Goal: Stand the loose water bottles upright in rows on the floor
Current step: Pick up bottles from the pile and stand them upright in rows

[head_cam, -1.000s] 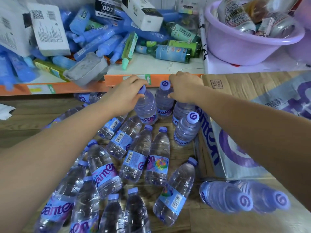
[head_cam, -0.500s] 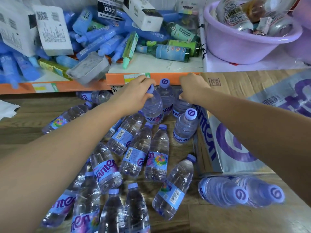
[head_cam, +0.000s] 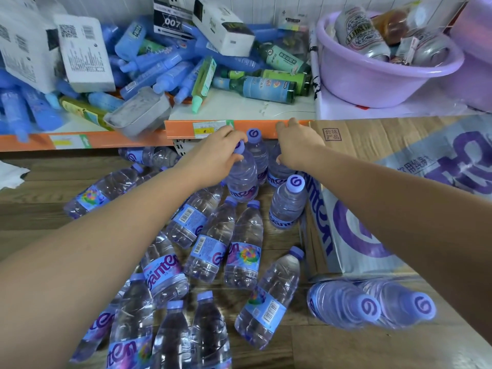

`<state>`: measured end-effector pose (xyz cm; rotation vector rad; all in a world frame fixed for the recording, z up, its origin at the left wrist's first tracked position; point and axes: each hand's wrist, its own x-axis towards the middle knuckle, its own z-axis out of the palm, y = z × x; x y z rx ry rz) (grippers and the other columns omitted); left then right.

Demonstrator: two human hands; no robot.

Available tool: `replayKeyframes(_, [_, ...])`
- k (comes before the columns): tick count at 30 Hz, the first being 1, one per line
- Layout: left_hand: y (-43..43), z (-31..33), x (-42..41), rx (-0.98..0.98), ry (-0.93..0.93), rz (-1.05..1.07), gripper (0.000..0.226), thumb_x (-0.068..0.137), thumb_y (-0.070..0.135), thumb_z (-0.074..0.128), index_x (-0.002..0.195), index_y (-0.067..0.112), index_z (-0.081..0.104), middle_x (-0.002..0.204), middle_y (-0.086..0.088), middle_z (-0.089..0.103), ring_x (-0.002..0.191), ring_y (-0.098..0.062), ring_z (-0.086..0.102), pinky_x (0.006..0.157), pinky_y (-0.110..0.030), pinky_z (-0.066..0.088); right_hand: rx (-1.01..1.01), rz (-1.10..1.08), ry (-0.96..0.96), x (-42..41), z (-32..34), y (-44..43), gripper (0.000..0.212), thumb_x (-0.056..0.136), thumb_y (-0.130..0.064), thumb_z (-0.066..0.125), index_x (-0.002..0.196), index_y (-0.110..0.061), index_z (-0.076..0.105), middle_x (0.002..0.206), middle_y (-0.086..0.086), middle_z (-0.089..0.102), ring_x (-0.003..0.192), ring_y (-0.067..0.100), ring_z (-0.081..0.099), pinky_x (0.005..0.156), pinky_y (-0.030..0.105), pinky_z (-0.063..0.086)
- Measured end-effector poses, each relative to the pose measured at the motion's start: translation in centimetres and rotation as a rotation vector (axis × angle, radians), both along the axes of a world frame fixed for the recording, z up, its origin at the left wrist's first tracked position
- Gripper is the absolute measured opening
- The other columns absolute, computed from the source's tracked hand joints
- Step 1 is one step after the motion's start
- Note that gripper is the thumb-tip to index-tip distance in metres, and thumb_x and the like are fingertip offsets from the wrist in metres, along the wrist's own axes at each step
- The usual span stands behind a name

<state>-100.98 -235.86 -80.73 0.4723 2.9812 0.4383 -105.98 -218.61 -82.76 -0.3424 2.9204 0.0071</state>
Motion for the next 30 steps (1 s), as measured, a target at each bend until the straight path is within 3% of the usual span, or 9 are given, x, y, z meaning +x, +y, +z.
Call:
replayKeyframes(5, [0.3, -0.1, -0.4, -0.044, 0.012, 0.01, 0.041, 0.094, 0.016, 0.051, 0.133, 0.007, 0.043, 0.129, -0.014, 0.047, 0.115, -0.032, 0.051, 0.097, -0.038, 0.041, 0.149, 0.114, 0.157, 3.0, 2.5, -1.7, 0.015, 0.084, -0.005, 0.052, 0.097, -0.009, 0.058, 0.105, 0.012, 0.053, 0.099, 0.029, 0.049, 0.063, 0.032, 0.036])
replayKeyframes(9, [-0.1, 0.0, -0.8, -0.06, 0.021, 0.024, 0.036, 0.093, 0.019, 0.052, 0.128, 0.008, 0.047, 0.126, -0.013, 0.049, 0.11, -0.033, 0.052, 0.092, -0.039, 0.04, 0.209, 0.279, -0.204, 6.4, 1.1, -4.4, 0.025, 0.087, -0.004, 0.049, 0.065, -0.006, 0.038, 0.07, 0.003, 0.038, 0.061, 0.018, 0.04, 0.046, 0.026, 0.03])
replayKeyframes(12, [-0.9, 0.2, -1.3, -0.062, 0.018, 0.017, 0.031, 0.093, 0.019, 0.054, 0.122, 0.008, 0.05, 0.119, -0.013, 0.051, 0.105, -0.033, 0.053, 0.089, -0.038, 0.04, 0.307, 0.438, -0.513, 7.6, -2.3, -6.6, 0.036, 0.093, -0.002, 0.041, 0.058, -0.009, 0.036, 0.064, 0.002, 0.034, 0.055, 0.014, 0.033, 0.048, 0.024, 0.03])
replayKeyframes(14, [-1.6, 0.3, -1.6, -0.054, 0.01, 0.018, 0.032, 0.092, 0.019, 0.055, 0.122, 0.008, 0.051, 0.119, -0.013, 0.051, 0.106, -0.033, 0.053, 0.091, -0.039, 0.04, 0.356, 0.468, -0.578, 7.5, -4.6, -7.4, 0.03, 0.096, -0.003, 0.038, 0.069, -0.004, 0.049, 0.067, 0.002, 0.038, 0.059, 0.015, 0.038, 0.055, 0.025, 0.036])
replayKeyframes(16, [-2.2, 0.3, -2.0, -0.044, 0.005, 0.026, 0.034, 0.092, 0.018, 0.055, 0.124, 0.008, 0.051, 0.122, -0.013, 0.05, 0.109, -0.033, 0.052, 0.094, -0.04, 0.041, 0.301, 0.422, -0.59, 7.0, -6.1, -7.6, 0.023, 0.097, -0.005, 0.038, 0.102, -0.001, 0.06, 0.08, 0.007, 0.05, 0.078, 0.021, 0.051, 0.07, 0.031, 0.042])
replayKeyframes(18, [-2.7, 0.2, -2.2, -0.042, -0.004, 0.031, 0.035, 0.092, 0.018, 0.055, 0.126, 0.008, 0.05, 0.123, -0.013, 0.049, 0.11, -0.033, 0.052, 0.095, -0.04, 0.04, 0.231, 0.328, -0.581, 6.2, -7.1, -7.5, 0.036, 0.097, -0.008, 0.038, 0.129, 0.001, 0.049, 0.12, 0.017, 0.053, 0.11, 0.033, 0.051, 0.088, 0.038, 0.044])
replayKeyframes(20, [-3.1, 0.0, -2.5, -0.034, -0.002, 0.033, 0.036, 0.093, 0.018, 0.053, 0.127, 0.008, 0.049, 0.125, -0.012, 0.049, 0.113, -0.031, 0.051, 0.097, -0.037, 0.037, 0.202, 0.27, -0.569, 5.3, -8.2, -7.7, 0.042, 0.097, -0.011, 0.037, 0.136, 0.003, 0.041, 0.14, 0.019, 0.041, 0.124, 0.038, 0.043, 0.097, 0.041, 0.041])
replayKeyframes(26, [-3.3, -0.6, -3.0, -0.025, -0.014, -0.019, 0.037, 0.094, 0.019, 0.052, 0.129, 0.009, 0.047, 0.127, -0.011, 0.048, 0.114, -0.031, 0.051, 0.098, -0.04, 0.04, 0.141, 0.201, -0.652, 4.4, -8.9, -8.7, 0.028, 0.096, -0.013, 0.04, 0.117, -0.002, 0.057, 0.108, 0.013, 0.058, 0.091, 0.024, 0.057, 0.073, 0.029, 0.042])
replayKeyframes(30, [-3.4, -0.6, -3.1, -0.016, -0.012, -0.018, 0.037, 0.093, 0.018, 0.053, 0.129, 0.01, 0.048, 0.127, -0.011, 0.048, 0.114, -0.031, 0.051, 0.1, -0.039, 0.039, 0.134, 0.153, -0.63, 4.2, -7.3, -8.8, 0.026, 0.097, -0.01, 0.039, 0.073, -0.007, 0.048, 0.066, 0.003, 0.038, 0.056, 0.014, 0.037, 0.049, 0.023, 0.031])
